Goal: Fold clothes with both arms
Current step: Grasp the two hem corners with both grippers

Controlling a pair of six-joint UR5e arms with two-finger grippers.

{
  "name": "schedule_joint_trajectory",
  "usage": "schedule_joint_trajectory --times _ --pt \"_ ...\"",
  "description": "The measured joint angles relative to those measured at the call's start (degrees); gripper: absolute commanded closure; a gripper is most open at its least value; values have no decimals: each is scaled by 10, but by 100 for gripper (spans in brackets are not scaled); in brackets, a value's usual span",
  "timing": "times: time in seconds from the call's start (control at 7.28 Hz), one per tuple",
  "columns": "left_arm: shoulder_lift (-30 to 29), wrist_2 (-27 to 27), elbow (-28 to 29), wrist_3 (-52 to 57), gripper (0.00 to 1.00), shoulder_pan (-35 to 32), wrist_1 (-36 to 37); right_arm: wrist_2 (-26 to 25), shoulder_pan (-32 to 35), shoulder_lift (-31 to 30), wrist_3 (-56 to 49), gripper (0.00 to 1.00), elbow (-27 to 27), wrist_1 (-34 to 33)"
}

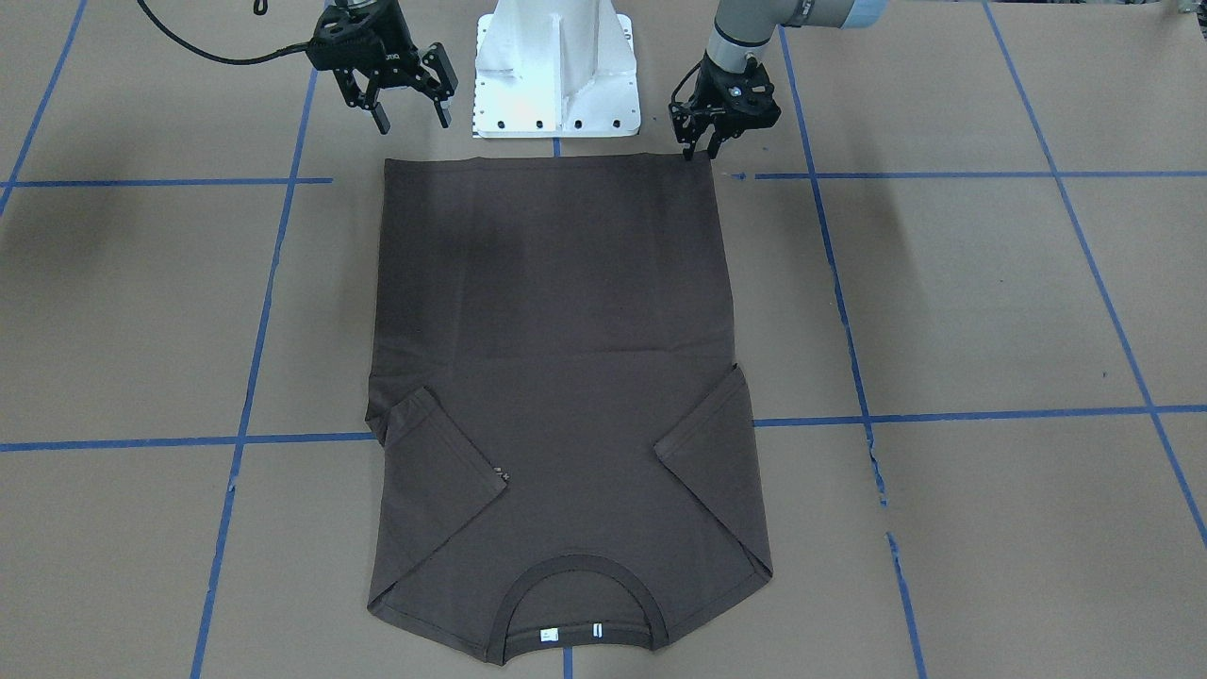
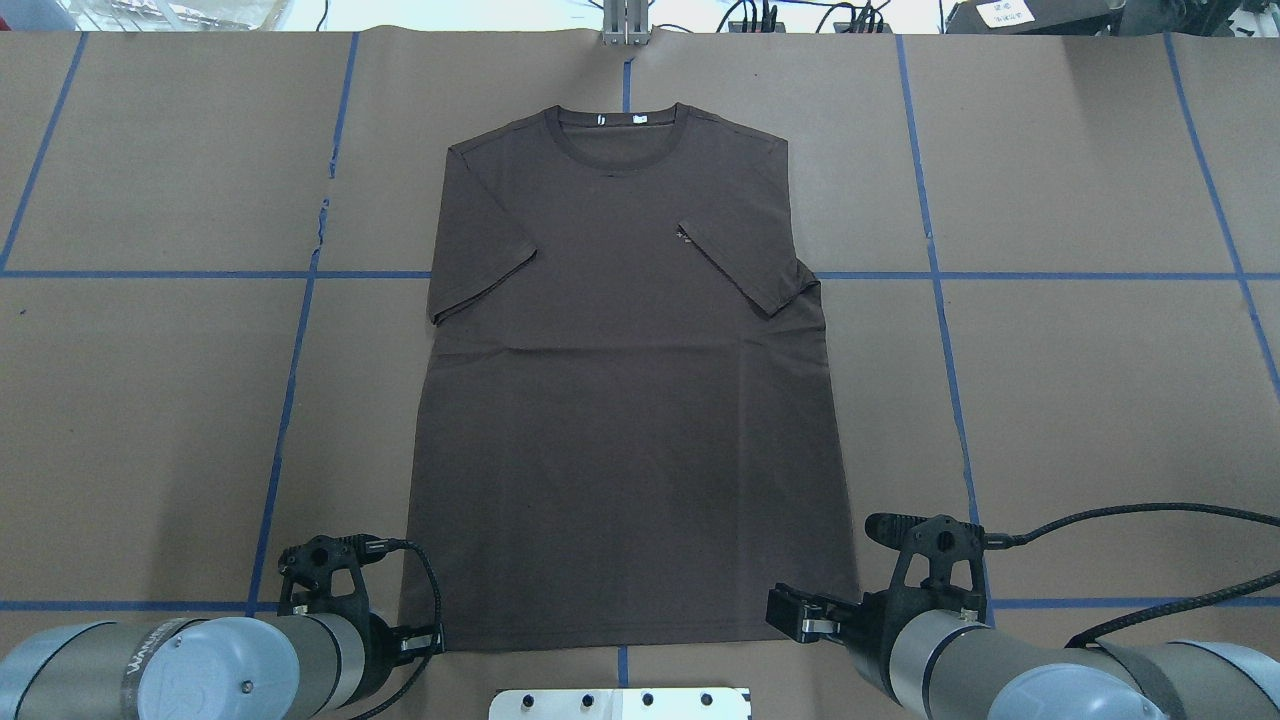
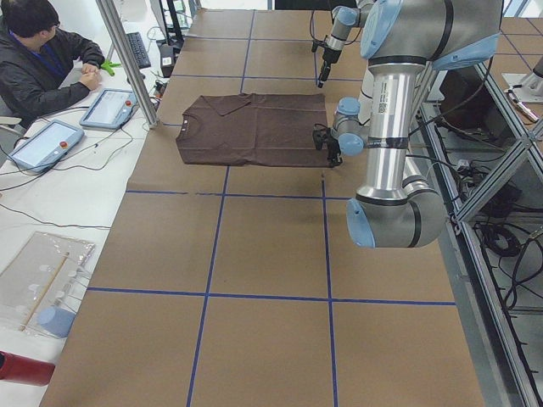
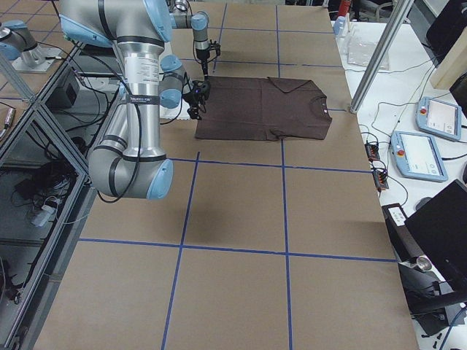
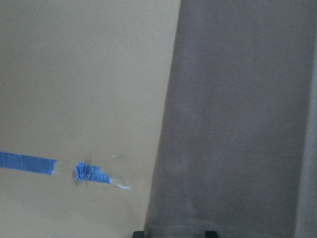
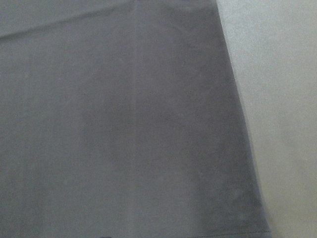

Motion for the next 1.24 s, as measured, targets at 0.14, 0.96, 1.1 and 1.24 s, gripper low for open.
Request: schedule_joint_trajectory --times 0.14,0.96,1.1,1.24 --pt "-1 0 0 -1 100 0 0 0 0 0 0 6 0 0" --pt "-3 -2 -16 -2 100 -7 0 -49 -15 -5 42 42 -39 -12" --pt "-4 -2 -17 -3 100 -7 0 -64 -22 -4 51 43 -54 -13" --pt "-4 -2 -17 -3 100 -8 -1 -80 -32 -4 61 43 -66 -14"
